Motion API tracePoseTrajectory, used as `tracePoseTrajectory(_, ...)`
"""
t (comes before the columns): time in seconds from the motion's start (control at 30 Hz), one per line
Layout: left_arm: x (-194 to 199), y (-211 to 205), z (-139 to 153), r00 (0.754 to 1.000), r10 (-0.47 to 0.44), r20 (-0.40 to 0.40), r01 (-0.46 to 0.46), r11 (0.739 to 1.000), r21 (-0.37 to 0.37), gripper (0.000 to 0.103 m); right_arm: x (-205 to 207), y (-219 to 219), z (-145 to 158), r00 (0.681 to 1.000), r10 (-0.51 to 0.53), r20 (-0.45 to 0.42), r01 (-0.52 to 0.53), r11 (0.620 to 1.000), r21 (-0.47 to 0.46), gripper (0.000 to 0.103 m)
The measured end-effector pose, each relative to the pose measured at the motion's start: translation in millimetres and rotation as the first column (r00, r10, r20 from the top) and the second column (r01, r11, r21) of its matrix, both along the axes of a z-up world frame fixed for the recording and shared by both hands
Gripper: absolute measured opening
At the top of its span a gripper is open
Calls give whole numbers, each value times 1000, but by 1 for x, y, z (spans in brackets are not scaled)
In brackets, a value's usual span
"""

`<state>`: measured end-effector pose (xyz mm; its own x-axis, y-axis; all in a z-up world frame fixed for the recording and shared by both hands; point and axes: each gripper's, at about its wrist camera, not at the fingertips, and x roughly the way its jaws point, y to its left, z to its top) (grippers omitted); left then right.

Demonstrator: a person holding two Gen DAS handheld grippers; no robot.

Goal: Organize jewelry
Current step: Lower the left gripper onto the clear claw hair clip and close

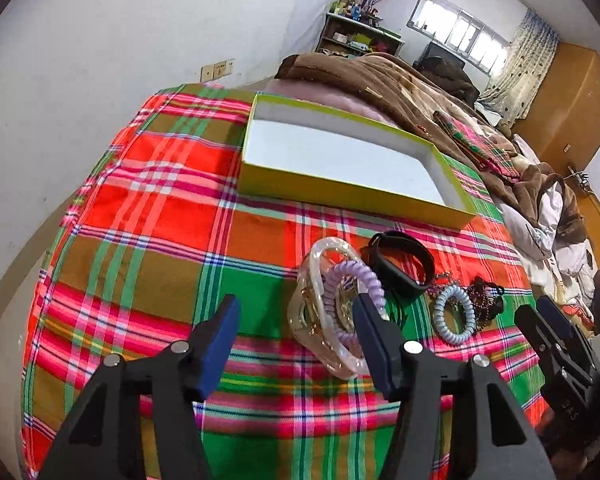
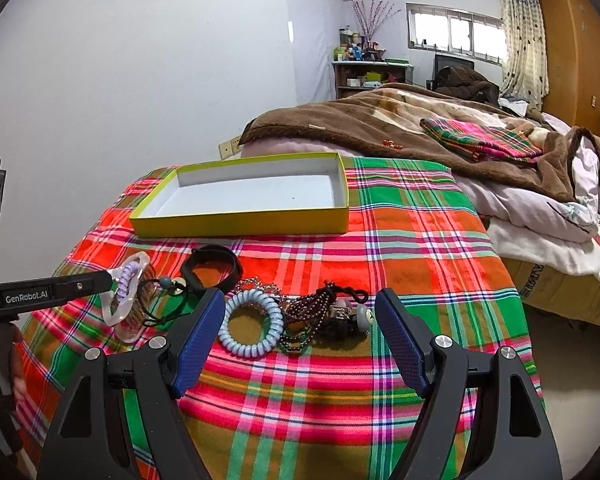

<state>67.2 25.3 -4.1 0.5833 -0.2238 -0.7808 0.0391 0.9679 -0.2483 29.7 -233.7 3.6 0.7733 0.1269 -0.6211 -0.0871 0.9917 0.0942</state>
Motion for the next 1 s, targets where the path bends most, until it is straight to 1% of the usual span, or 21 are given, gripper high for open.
tracePoseTrajectory(0.07, 3, -4, -2, 1000, -18, -9, 18, 1000, 12, 57, 2, -1, -2, 1000, -1, -5, 1, 1000, 2, 77)
tracePoseTrajectory(0.13, 8, -5, -6, 999, -30, -32, 30, 1000, 2, 50, 5, -1, -3, 1000, -1, -12, 1, 1000, 8, 77)
tracePoseTrajectory(0.23, 11, -5, -10, 999, -33, -38, 33, 999, 17, 34, 6, -2, -4, 1000, 5, -16, -5, 1000, 11, 77)
tracePoseTrajectory(0.3, 12, -4, -11, 998, -43, -44, 43, 999, -5, 20, 7, -2, -5, 1000, 4, -19, -4, 1000, 12, 77)
tracePoseTrajectory(0.4, 12, -3, -9, 998, -50, -38, 49, 998, -31, 11, 9, -4, -5, 1000, 2, -24, -1, 1000, 20, 77)
tracePoseTrajectory(0.47, 10, 0, -6, 998, -55, -27, 54, 997, -55, 8, 9, -4, -5, 1000, 0, -23, 1, 1000, 23, 77)
tracePoseTrajectory(0.53, 9, 2, -1, 998, -57, -15, 56, 996, -69, 7, 10, -5, -5, 1000, -1, -22, 2, 1000, 24, 77)
tracePoseTrajectory(0.63, 8, 3, 4, 998, -59, 2, 59, 997, -59, 7, 10, -5, -6, 1000, 0, -25, 0, 1000, 26, 77)
tracePoseTrajectory(0.73, 13, 3, -4, 998, -52, -35, 51, 998, -38, 7, 10, -4, -6, 1000, 1, -24, -1, 1000, 25, 77)
tracePoseTrajectory(0.8, 12, 5, -5, 998, -48, -36, 46, 997, -60, 8, 9, -4, -5, 1000, 2, -21, -1, 1000, 24, 77)
tracePoseTrajectory(0.93, 13, 3, -5, 998, -54, -40, 52, 998, -39, 8, 9, -5, -4, 1000, -2, -20, 2, 1000, 27, 77)
tracePoseTrajectory(1.0, 17, 0, -8, 997, -58, -58, 57, 998, -14, 19, 9, -3, -5, 1000, 0, -22, 0, 1000, 25, 77)
